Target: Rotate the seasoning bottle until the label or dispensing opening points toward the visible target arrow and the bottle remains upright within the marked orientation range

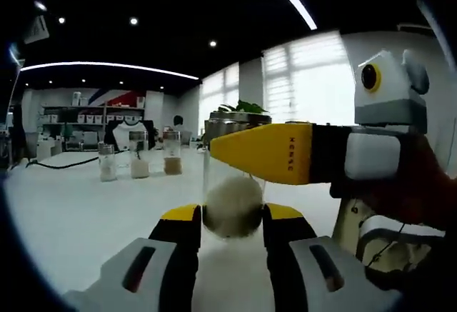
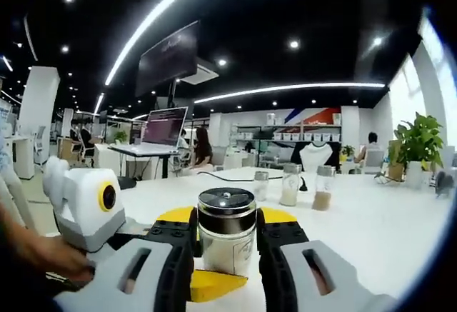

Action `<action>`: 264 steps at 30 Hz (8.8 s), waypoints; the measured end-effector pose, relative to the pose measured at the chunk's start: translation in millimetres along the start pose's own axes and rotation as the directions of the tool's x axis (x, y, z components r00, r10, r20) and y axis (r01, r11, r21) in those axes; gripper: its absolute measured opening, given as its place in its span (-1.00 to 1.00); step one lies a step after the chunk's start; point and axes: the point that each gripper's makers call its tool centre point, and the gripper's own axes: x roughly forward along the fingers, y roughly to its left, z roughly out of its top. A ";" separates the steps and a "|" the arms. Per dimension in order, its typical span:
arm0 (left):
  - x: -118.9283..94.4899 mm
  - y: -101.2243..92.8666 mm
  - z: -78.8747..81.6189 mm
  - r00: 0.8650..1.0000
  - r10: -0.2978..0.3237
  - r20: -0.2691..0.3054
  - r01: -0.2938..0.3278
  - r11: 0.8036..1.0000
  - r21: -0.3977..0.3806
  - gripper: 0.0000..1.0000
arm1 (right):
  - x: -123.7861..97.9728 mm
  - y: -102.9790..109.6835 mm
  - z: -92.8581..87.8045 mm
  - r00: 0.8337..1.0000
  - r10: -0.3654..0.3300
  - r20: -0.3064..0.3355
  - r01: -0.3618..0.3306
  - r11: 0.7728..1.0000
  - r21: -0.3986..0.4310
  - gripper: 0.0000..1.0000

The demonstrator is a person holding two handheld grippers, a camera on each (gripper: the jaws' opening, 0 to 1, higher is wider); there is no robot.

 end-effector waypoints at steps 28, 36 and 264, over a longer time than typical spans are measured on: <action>-6.1 15.2 -1.9 0.996 0.088 -0.004 -0.087 0.994 0.063 -0.31 | 4.9 11.7 0.6 0.999 0.038 0.002 -0.038 0.999 -0.016 -0.40; -7.7 10.9 -2.2 0.999 -0.010 -0.033 0.013 0.997 0.076 -0.31 | 3.7 22.6 -5.3 0.987 0.158 -0.042 -0.160 0.985 -0.059 -0.39; 17.1 210.4 -1.1 0.978 0.187 -0.097 -0.193 0.980 -0.054 -0.31 | 11.0 -9.2 -51.7 0.978 0.166 -0.130 -0.166 0.986 0.009 0.92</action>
